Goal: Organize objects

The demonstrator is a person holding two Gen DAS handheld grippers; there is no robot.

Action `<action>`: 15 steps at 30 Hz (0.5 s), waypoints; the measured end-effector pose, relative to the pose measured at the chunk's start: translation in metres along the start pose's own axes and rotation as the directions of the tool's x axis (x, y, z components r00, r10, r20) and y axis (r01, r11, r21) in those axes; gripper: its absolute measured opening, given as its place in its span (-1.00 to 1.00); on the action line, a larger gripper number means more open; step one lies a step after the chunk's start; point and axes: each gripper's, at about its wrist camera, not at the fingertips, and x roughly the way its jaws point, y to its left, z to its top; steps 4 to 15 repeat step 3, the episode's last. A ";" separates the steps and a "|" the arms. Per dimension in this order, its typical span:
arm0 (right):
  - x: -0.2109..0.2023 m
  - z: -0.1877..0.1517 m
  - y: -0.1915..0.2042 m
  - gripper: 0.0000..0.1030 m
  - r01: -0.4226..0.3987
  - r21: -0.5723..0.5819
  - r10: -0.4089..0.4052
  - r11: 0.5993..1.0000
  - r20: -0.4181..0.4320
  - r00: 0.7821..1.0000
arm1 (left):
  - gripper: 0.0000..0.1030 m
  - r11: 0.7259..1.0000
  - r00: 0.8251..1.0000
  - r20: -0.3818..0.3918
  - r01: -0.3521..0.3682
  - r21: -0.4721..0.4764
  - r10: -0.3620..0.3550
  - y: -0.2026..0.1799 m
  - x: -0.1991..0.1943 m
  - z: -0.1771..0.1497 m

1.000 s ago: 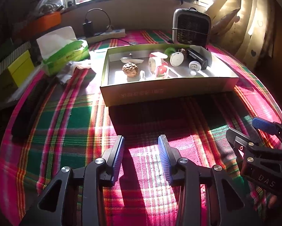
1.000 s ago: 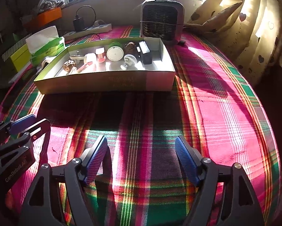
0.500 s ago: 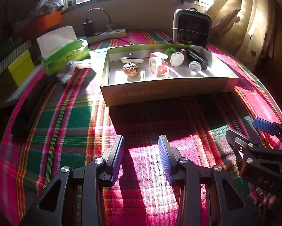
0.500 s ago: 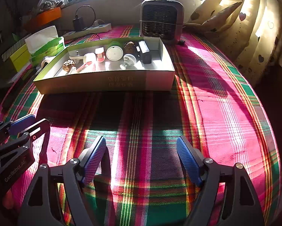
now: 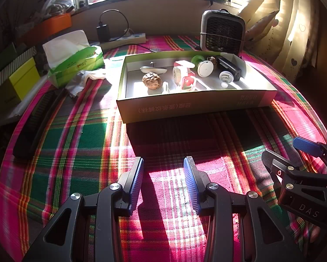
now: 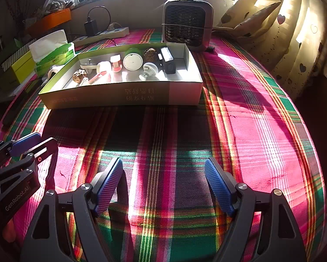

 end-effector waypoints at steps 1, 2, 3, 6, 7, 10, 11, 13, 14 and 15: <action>0.000 0.000 0.000 0.51 0.000 0.000 0.000 1.000 0.000 1.000 | -0.30 1.000 1.000 0.000 0.000 0.000 0.000 0.000 0.000 0.000; 0.000 0.000 0.000 0.51 0.000 0.000 0.000 1.000 0.000 1.000 | -0.30 1.000 1.000 0.000 0.000 0.000 0.000 0.000 0.000 0.000; 0.000 0.000 0.000 0.51 0.000 0.000 0.000 1.000 0.000 1.000 | -0.30 1.000 1.000 0.000 0.000 0.000 0.000 0.000 0.000 0.000; 0.000 0.000 0.000 0.51 0.000 0.000 0.000 1.000 0.000 1.000 | -0.30 1.000 1.000 0.000 0.000 0.000 0.000 0.000 0.000 0.000; 0.000 0.000 0.000 0.51 0.000 0.000 0.000 1.000 0.000 1.000 | -0.30 1.000 1.000 0.000 0.000 0.000 0.000 0.000 0.000 0.000; 0.000 0.000 0.000 0.51 0.000 0.000 0.000 1.000 0.000 1.000 | -0.30 1.000 1.000 0.000 0.000 0.000 0.000 0.000 0.000 0.000; 0.000 0.000 0.000 0.51 0.000 0.000 0.000 1.000 0.000 1.000 | -0.30 1.000 1.000 0.000 0.000 0.000 0.000 0.000 0.000 0.000; 0.000 0.000 0.000 0.51 0.000 0.000 0.000 1.000 0.000 1.000 | -0.30 1.000 1.000 0.000 0.000 0.000 0.000 0.000 0.000 0.000; 0.000 0.000 0.000 0.51 0.000 0.000 0.000 1.000 0.000 1.000 | -0.30 1.000 1.000 0.000 0.000 0.000 0.000 0.000 0.000 0.000; 0.000 0.000 0.000 0.51 0.000 0.000 0.000 1.000 0.000 1.000 | -0.30 1.000 1.000 0.000 0.000 0.000 0.000 0.000 0.000 0.000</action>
